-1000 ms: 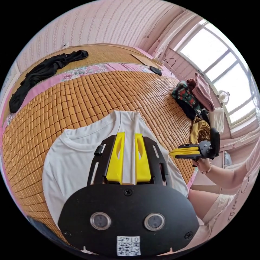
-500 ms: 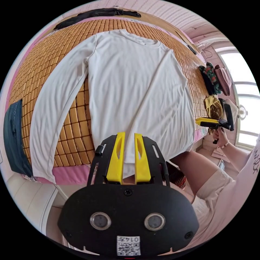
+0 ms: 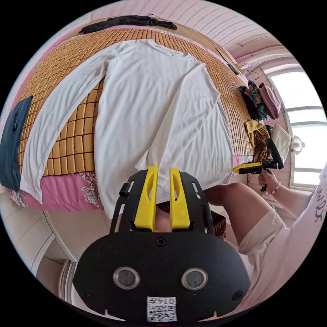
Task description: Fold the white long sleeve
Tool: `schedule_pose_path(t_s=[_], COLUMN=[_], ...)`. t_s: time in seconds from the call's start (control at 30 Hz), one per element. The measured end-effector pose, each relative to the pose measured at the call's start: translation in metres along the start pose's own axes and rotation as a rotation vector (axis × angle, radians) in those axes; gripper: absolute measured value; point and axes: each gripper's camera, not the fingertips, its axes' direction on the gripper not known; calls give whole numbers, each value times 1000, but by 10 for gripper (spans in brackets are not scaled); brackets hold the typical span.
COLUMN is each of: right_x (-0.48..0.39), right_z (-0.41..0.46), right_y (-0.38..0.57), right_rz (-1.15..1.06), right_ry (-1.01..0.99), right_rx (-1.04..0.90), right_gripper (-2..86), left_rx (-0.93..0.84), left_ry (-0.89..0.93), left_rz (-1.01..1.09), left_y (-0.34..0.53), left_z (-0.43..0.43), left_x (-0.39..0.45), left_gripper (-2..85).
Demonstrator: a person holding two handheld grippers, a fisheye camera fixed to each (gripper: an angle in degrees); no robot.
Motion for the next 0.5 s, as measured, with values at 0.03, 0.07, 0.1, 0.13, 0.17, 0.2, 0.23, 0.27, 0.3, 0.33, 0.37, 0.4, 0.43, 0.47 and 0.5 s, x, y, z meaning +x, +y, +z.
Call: schedule_pose_path(t_s=[0.03,0.07,0.1,0.13,0.17,0.2,0.23,0.27,0.3,0.33,0.37,0.4,0.43,0.47,0.5], right_x=[-3,-10,-16,-19,-25,-30,-32,-36,-41,-43,-49,-57,-61,-71,-82], right_z=[3,8,10,11,14,16,17,17,15,14,11,8,7,5,6], right_y=[0,1,2,3,5,7,9,12,16,18,22,27,29,32,35], right_rz=[-17,-50,-79,-93,-123,-152,-164,-182,-195,-200,-214,-234,-244,-265,-287], right_ry=[11,41,75,90,109,117,120,124,130,138,157,178,192,222,254], right_rx=[-8,-18,-9,-8,-5,2,7,22,47,60,94,138,162,209,245], right_gripper=[61,56,48,45,44,45,46,52,60,62,64,64,65,64,64], left_rx=[15,22,39,55,66,79,99,112,146,175,191,226,267,293,350], left_ry=[-29,-50,-115,-183,-206,-226,-231,-238,-249,-253,-254,-259,-251,-242,-222], left_rz=[-12,-16,-23,-37,-47,-73,-95,-103,-117,-134,-143,-158,-170,-174,-191], left_y=[11,16,26,36,40,49,59,65,77,90,97,112,129,138,156], left_z=[1,3,6,9,10,12,13,14,13,14,14,16,18,19,21], left_x=[0,-1,-4,-8,-11,-17,-22,-25,-30,-36,-40,-46,-53,-56,-62], left_gripper=[63,63,62,62,62,62,62,62,61,61,61,60,60,60,60])
